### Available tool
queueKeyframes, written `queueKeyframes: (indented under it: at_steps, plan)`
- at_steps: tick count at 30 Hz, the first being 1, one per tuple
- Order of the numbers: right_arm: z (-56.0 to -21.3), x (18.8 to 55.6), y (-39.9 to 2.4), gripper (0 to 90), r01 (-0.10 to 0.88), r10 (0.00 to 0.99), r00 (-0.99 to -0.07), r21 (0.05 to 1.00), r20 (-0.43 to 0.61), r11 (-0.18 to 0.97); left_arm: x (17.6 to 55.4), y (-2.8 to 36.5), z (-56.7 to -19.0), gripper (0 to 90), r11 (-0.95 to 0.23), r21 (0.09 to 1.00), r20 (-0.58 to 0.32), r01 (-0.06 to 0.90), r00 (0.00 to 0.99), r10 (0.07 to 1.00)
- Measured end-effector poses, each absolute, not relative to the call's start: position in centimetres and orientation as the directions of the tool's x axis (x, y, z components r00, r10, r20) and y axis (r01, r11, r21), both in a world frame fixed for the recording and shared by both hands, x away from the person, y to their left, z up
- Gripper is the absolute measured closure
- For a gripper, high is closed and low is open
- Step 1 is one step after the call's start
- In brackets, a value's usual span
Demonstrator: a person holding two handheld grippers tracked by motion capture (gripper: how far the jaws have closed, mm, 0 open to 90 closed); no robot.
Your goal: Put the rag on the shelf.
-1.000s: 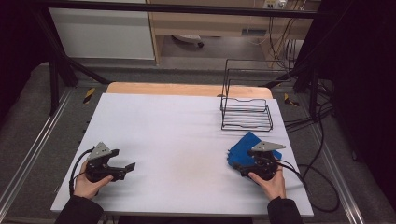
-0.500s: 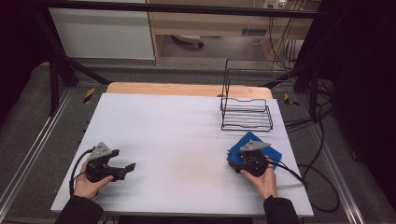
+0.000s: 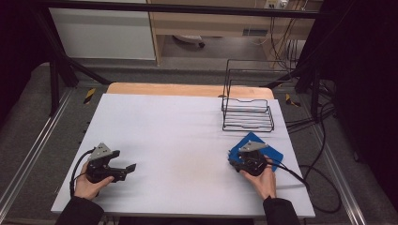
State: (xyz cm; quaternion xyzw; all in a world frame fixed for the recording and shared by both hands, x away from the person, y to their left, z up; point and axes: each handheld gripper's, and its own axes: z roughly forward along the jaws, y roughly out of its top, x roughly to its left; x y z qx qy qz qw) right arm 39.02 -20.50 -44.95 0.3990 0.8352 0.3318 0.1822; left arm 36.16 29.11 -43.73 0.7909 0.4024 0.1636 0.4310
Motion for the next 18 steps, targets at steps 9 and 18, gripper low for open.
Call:
queueKeyframes:
  at_steps: [9, 18]
  plan:
    - [-44.84, 39.04, -20.64, 72.4, 0.541, 0.778, -0.626, 0.69, -0.051, 0.48, 36.15, 29.15, -43.71, 9.5, -0.301, 0.814, -0.091, 0.496, 0.621, 0.778]
    - [-44.67, 39.45, -21.02, 83.1, 0.568, 0.796, -0.604, 0.686, -0.027, 0.455, 36.17, 29.26, -43.66, 9.7, -0.303, 0.814, -0.089, 0.495, 0.623, 0.777]
